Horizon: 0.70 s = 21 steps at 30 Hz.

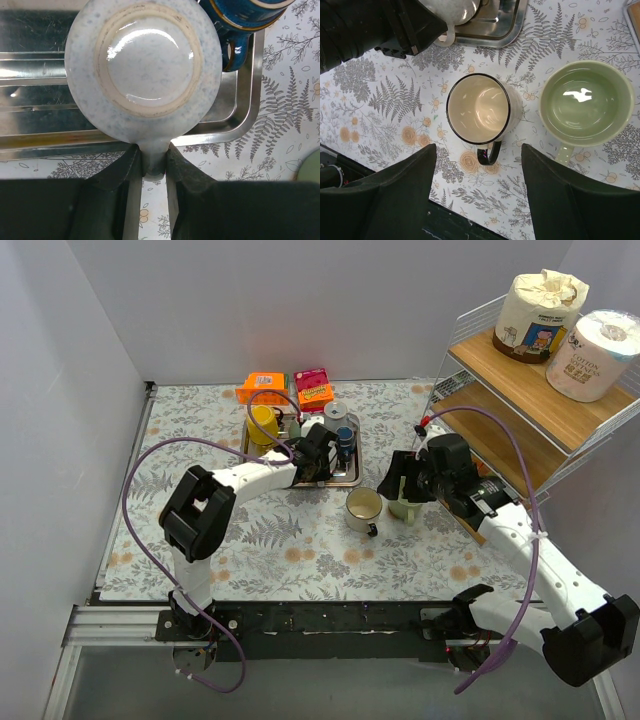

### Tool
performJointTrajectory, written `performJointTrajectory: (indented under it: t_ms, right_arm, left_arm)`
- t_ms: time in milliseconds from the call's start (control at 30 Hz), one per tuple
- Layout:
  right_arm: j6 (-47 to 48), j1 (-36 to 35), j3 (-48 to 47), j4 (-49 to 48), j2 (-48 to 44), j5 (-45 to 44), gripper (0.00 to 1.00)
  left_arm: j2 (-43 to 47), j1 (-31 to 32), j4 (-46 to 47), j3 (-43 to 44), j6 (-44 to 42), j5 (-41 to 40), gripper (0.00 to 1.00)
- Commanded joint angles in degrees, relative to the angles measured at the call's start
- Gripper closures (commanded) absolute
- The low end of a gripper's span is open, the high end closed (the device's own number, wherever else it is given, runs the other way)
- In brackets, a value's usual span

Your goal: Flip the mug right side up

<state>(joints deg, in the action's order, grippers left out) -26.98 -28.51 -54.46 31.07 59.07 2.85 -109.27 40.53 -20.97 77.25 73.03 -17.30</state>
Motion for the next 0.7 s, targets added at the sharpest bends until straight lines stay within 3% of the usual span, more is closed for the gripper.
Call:
performJointTrajectory:
  t_ms: [0,433,667]
  right_arm:
    - [0.26,0.21,-0.65,-3.47,0.78,3.29,0.25]
    - [-1.84,0.21,-0.56,-11.64,2.37,11.64,0.21]
    - [-6.40,0.21,0.66,-23.92,3.77,21.83,0.20]
  left_arm:
    - [5.56,-0.02,-0.56,-0.17,-0.96,-3.18,1.00]
    - [18.47,-5.10,0.93,0.44,2.46,7.44,1.00]
    - [26.65,-8.19,4.52,1.50,4.66,17.02,1.00]
